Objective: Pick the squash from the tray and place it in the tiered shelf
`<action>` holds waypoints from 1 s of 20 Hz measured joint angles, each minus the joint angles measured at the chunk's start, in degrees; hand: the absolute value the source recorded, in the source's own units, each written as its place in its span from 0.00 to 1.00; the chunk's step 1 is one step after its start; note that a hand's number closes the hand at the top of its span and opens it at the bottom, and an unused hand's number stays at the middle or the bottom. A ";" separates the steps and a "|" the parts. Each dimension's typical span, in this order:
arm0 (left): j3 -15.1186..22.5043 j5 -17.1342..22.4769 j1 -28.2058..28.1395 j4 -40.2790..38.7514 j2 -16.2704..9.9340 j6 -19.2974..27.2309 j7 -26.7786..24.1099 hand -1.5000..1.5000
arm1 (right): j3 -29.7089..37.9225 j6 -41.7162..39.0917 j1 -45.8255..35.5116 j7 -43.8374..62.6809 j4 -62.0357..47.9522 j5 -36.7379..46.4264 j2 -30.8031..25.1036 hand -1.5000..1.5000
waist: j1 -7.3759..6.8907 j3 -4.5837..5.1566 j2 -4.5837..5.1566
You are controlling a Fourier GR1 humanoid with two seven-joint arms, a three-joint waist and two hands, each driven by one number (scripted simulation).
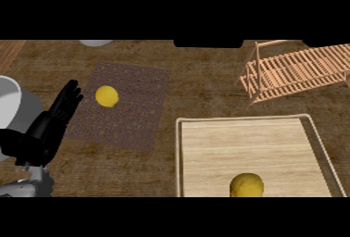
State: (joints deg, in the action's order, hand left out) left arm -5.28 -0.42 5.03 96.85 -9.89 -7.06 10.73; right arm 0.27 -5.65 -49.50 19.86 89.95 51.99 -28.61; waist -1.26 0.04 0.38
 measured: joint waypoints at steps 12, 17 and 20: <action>-0.35 -0.24 0.07 -0.37 0.19 -0.09 -0.17 0.50 | 0.64 -3.90 -9.79 -15.05 -18.27 -5.08 -0.41 1.00 | 0.39 0.00 -0.22; -0.62 0.12 0.39 -0.68 0.39 -0.14 0.18 0.50 | -1.52 -8.00 -8.38 -21.02 -22.86 -4.68 -1.99 1.00 | 0.60 -0.02 -0.24; -0.77 0.11 -0.05 -0.71 0.40 -0.27 -0.01 0.50 | -2.10 -8.14 -8.57 -22.49 -26.22 -3.34 -1.39 1.00 | 0.56 -0.02 -0.25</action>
State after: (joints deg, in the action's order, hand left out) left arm -6.05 -0.31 4.98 96.14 -9.49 -7.33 10.72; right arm -1.83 -13.79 -58.06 -2.63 63.73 48.65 -30.00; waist -0.70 0.02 0.13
